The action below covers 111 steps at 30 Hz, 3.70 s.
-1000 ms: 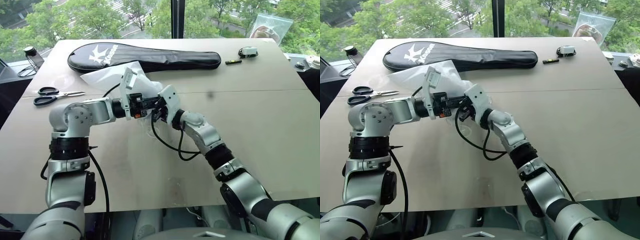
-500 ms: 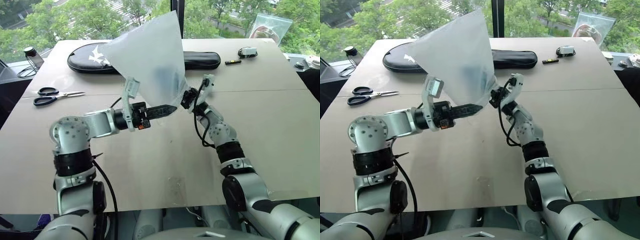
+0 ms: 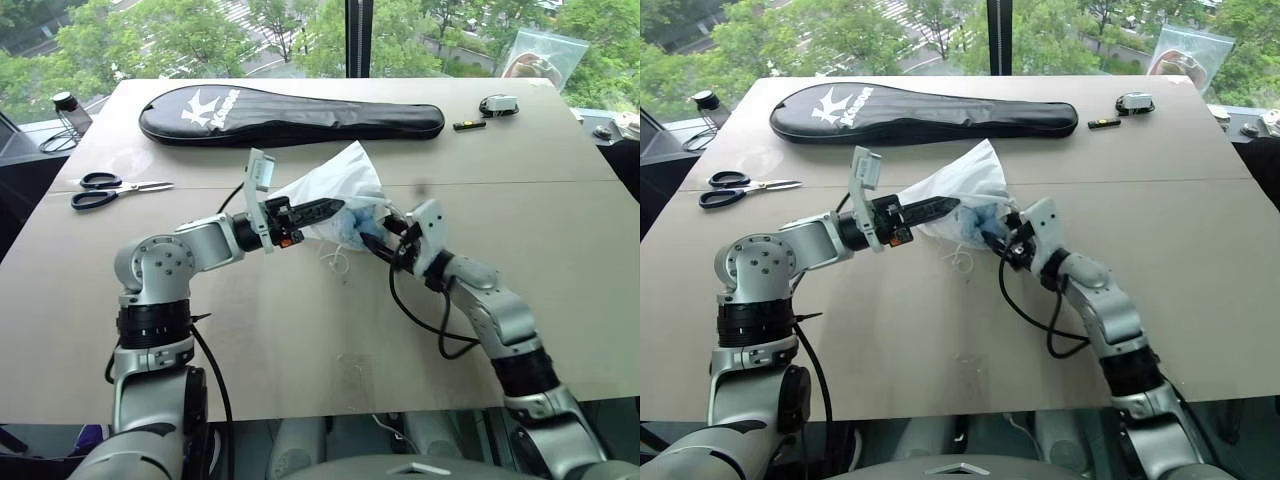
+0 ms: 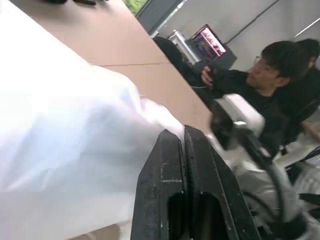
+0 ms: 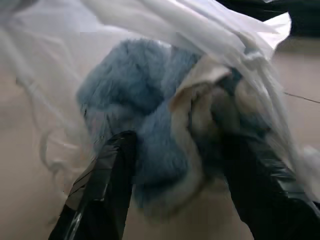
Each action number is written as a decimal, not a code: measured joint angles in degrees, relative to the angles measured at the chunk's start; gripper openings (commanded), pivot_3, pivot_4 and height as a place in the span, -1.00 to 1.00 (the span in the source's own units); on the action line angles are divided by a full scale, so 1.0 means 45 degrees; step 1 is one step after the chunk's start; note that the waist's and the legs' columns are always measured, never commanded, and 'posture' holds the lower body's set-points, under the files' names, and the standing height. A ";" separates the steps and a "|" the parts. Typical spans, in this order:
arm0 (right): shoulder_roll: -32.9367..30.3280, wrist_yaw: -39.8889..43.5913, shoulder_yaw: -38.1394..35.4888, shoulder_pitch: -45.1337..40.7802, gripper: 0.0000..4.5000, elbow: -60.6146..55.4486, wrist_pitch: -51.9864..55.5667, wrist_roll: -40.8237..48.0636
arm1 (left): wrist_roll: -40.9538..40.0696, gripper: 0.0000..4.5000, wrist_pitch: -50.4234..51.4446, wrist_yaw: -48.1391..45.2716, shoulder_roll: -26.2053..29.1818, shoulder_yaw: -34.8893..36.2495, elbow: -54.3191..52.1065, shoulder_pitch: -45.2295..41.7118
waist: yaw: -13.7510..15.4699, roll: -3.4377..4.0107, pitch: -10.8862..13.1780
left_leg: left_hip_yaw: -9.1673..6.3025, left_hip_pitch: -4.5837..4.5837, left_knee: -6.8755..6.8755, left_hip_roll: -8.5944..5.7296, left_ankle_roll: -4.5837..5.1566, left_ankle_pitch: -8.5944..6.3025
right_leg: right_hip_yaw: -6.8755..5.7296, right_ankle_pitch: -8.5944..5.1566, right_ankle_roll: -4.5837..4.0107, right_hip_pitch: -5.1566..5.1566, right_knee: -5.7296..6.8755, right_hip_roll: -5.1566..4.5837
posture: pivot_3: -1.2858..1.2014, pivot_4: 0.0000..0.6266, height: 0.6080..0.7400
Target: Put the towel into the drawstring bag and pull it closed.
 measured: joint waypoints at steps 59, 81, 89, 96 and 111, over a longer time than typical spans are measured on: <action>0.1143 -0.4682 -0.1974 -0.1660 -1.00 -0.2185 0.4939 -0.2344 | 0.3137 0.40 -0.2229 -0.4086 0.2248 -0.1152 0.1801 -0.1529 | -0.0123 0.0001 -0.0001 | 0.0010 0.0000 -0.0009 0.0014 0.0005 -0.0002 | 0.0037 -0.0004 0.0004 -0.0019 0.0013 0.0006 | 0.03 -0.52 1.00; 0.1136 -0.4750 -0.2119 -0.1269 -1.00 -0.2937 0.5755 -0.2072 | 0.7520 0.04 -0.7169 -0.0678 0.0274 -0.2418 -0.0836 0.4297 | 0.0214 0.0000 -0.0006 | 0.0021 -0.0002 0.0017 0.0009 0.0007 -0.0002 | 0.0012 -0.0004 0.0002 -0.0013 0.0043 0.0000 | 0.03 -0.52 1.00; 0.1130 -0.4897 -0.2178 -0.1201 -1.00 -0.3211 0.5625 -0.2036 | 0.8082 -0.98 -0.8004 0.0634 -0.1135 -0.2421 -0.0581 0.4370 | 0.0212 0.0000 -0.0006 | 0.0015 -0.0007 0.0028 -0.0003 0.0008 -0.0002 | 0.0005 -0.0002 0.0005 -0.0003 0.0038 -0.0016 | 0.03 -0.52 1.00; 0.0927 -0.5259 -0.3405 -0.2187 -1.00 -0.4061 0.3673 -0.1981 | 0.8677 -0.98 -0.9931 0.3300 -0.1529 -0.0611 0.0379 0.2949 | 0.0166 -0.0002 -0.0002 | -0.0019 -0.0016 0.0038 0.0002 0.0007 -0.0001 | -0.0022 0.0000 0.0003 -0.0012 0.0053 -0.0002 | 0.03 -0.52 1.00; -0.3278 -0.4075 -0.4210 -0.5758 -1.00 -0.4591 0.2871 -0.2831 | 1.0198 -0.98 -1.2755 0.4286 0.0541 0.0209 0.4845 -0.4127 | 0.0303 0.0000 -0.0010 | -0.0008 -0.0029 -0.0013 -0.0018 0.0007 -0.0002 | -0.0030 -0.0004 0.0010 0.0006 -0.0046 -0.0025 | 0.03 -0.52 1.00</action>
